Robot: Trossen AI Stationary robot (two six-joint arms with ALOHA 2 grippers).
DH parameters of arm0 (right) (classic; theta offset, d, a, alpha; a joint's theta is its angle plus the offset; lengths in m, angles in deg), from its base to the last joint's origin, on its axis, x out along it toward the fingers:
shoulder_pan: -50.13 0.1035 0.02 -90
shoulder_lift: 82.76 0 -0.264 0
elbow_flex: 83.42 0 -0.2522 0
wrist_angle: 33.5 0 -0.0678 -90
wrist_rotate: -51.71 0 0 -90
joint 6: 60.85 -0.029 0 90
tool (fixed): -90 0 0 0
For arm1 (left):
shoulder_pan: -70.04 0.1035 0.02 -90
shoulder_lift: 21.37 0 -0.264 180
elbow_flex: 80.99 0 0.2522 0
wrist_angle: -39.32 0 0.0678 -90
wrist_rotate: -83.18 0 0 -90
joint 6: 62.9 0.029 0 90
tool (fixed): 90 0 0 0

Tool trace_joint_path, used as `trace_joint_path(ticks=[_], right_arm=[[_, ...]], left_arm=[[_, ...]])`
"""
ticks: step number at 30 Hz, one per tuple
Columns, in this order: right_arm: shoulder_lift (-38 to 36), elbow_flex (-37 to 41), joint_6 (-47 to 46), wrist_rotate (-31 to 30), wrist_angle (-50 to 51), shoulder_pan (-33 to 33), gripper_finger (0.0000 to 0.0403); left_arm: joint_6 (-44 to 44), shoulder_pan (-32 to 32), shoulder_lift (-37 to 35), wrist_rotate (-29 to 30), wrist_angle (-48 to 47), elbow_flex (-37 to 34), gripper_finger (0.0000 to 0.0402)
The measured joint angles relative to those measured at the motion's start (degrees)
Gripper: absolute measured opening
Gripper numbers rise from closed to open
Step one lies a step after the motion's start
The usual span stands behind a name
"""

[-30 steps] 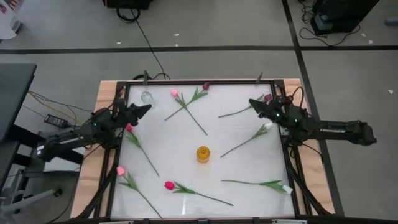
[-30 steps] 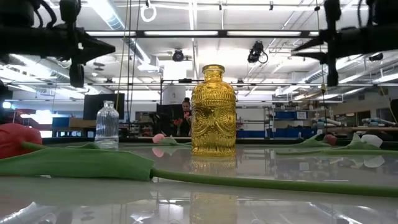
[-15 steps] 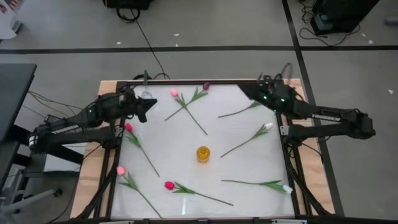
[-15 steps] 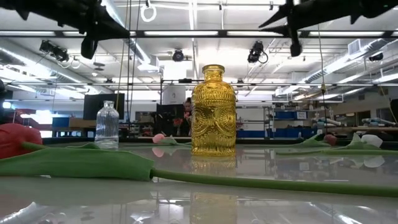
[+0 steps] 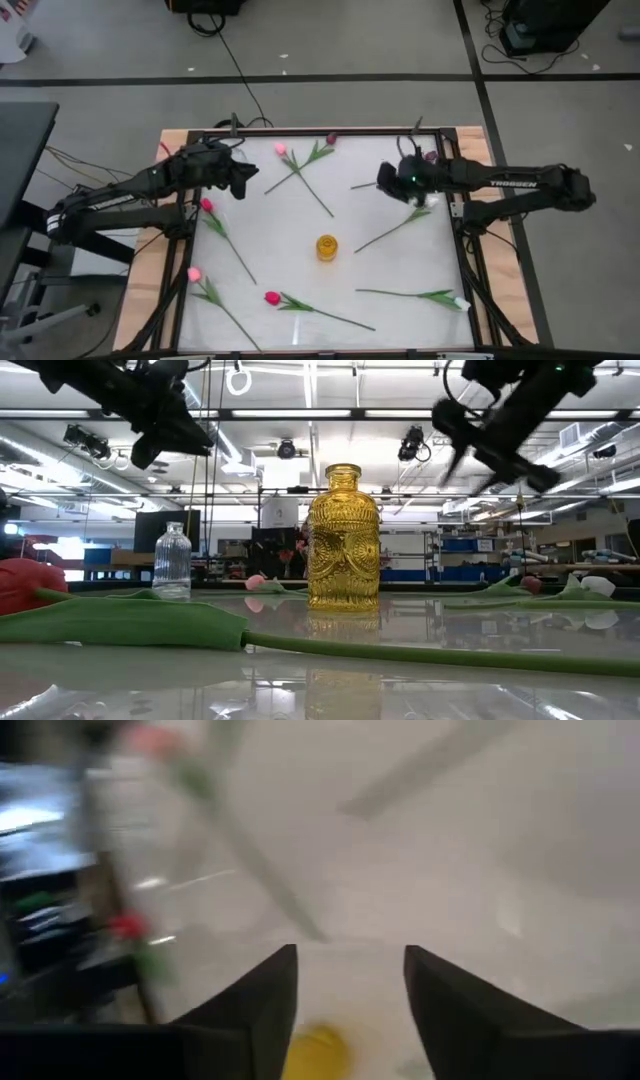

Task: Sort flowers into vase by color
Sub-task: Put the top white tulip into the yellow flower vase

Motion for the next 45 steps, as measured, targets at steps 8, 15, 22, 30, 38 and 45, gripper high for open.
trace_joint_path(ticks=[8,15,22,30,38,45], right_arm=[[0.9,0.0,-15.9,2.8,22.8,4.7,0.0219],[3.8,3.8,-20.1,6.1,24.2,3.7,0.022],[7.9,9.4,-21.6,7.0,15.6,0.6,0.022],[13.7,10.1,-21.3,6.6,15.0,-0.9,0.02],[18.2,9.8,-14.9,5.0,11.9,-1.5,0.0118],[16.4,9.8,-11.2,2.3,11.4,-1.4,0.0018]], left_arm=[[2.9,0.0,5.4,-3.6,-0.1,0.0,0.0119],[6.6,0.0,10.0,-5.7,0.8,0.0,0.0119],[8.4,0.0,10.8,-5.7,4.5,0.0,0.0119],[6.8,0.0,10.8,-5.7,4.3,0.0,0.0119],[6.6,0.0,10.8,-4.5,4.3,0.0,0.0119],[5.8,0.0,10.8,-4.5,4.3,0.0,0.0119]])
